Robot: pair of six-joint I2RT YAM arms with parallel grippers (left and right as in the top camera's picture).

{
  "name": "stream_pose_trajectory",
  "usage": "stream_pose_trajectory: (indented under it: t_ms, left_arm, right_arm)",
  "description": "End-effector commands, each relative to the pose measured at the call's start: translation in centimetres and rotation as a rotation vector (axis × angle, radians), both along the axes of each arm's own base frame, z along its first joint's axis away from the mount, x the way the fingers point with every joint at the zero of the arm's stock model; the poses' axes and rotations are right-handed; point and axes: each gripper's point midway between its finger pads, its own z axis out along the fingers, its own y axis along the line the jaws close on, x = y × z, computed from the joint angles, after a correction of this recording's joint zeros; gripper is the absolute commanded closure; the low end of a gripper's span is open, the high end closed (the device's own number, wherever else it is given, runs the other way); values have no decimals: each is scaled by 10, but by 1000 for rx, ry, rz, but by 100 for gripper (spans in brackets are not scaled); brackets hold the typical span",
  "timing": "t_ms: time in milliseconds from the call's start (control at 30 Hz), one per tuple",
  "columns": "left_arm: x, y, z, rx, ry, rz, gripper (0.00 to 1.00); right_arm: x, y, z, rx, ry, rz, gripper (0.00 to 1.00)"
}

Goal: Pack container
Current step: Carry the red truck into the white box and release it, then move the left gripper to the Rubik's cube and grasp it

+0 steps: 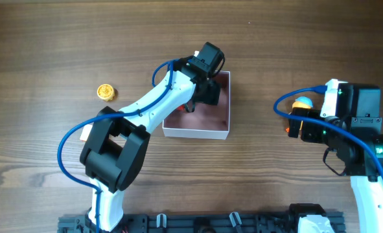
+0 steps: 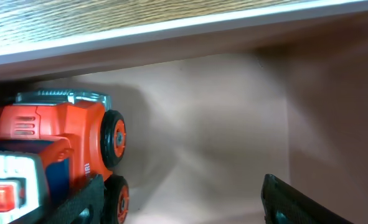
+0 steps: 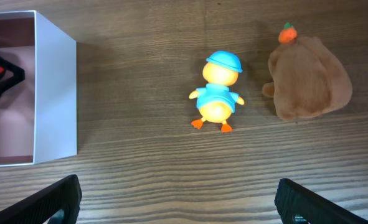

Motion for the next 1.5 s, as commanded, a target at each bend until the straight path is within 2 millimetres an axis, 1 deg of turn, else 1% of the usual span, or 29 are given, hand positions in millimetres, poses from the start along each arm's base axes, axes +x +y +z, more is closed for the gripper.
stream_pose_trajectory:
  t_ms: [0, 67, 167, 233, 300, 400, 533, 633, 767, 833, 867, 967, 1000, 1067, 1133, 1167, 1200, 1233, 1300, 1333, 1367, 1400, 1467]
  left_arm:
    - [-5, -9, -4, -43, 31, -30, 18]
    - [-10, -15, -3, -63, 48, -70, 18]
    - [-11, -15, -4, -61, 48, -71, 18]
    - [-9, -11, -4, -34, 36, -84, 18]
    - [-4, -1, -5, 24, 5, -89, 19]
    - [2, 7, -4, 79, -29, -94, 17]
    - [4, 6, -3, 100, -51, -174, 16]
    - [4, 6, -3, 101, -50, -180, 15]
    - [0, 0, -3, 100, -52, -194, 11]
    - [-2, -4, -1, 98, -57, -205, 6]
    - [-5, -9, 3, 93, -65, -217, 2]
    - [-7, -13, 16, 77, -89, -223, 0]
    - [-6, -14, 24, 67, -104, -221, 0]
    - [-6, -10, 47, 48, -140, -207, 0]
    - [-5, 2, 71, 52, -176, -169, 0]
    - [-5, 12, 84, 56, -197, -129, 0]
    - [-6, 24, 99, 61, -215, -88, 0]
    - [-9, 42, 118, 66, -232, -35, 0]
    - [-17, 82, 154, 61, -265, 115, 0]
    - [-24, 109, 171, 55, -271, 213, 0]
    - [-35, 138, 183, 47, -256, 315, 0]
    - [-51, 170, 190, 49, -220, 438, 0]
    - [-73, 216, 193, 56, -164, 655, 0]
  right_arm:
    - [2, -2, 11, -5, -33, -22, 0]
    - [2, -2, 11, -5, -33, -22, 0]
    - [2, -2, 11, -7, -33, -20, 0]
    - [2, -2, 11, -6, -33, -20, 0]
    - [2, -2, 11, -6, -33, -20, 0]
    - [2, -2, 11, -6, -33, -20, 0]
    - [2, -2, 11, -6, -33, -20, 0]
    - [2, -2, 11, -6, -33, -20, 0]
    - [2, -2, 11, -6, -33, -20, 0]
    - [2, -2, 11, -6, -33, -20, 0]
    - [2, -2, 11, -6, -33, -20, 0]
    - [2, -2, 11, -6, -32, -20, 0]
    - [2, -2, 11, -6, -31, -20, 0]
    - [2, -2, 11, -6, -31, -20, 0]
    - [2, -2, 11, -6, -31, -20, 0]
    - [2, -2, 11, -6, -32, -20, 0]
    - [2, -2, 11, -6, -32, -20, 0]
    - [2, -2, 11, -6, -32, -20, 0]
    - [2, -2, 11, -6, -33, -20, 0]
    - [2, -2, 11, -6, -33, -20, 0]
    - [3, -2, 11, -6, -36, -20, 0]
    - [3, -2, 11, -7, -38, -20, 0]
    - [3, -2, 12, -8, -40, -16, 0]
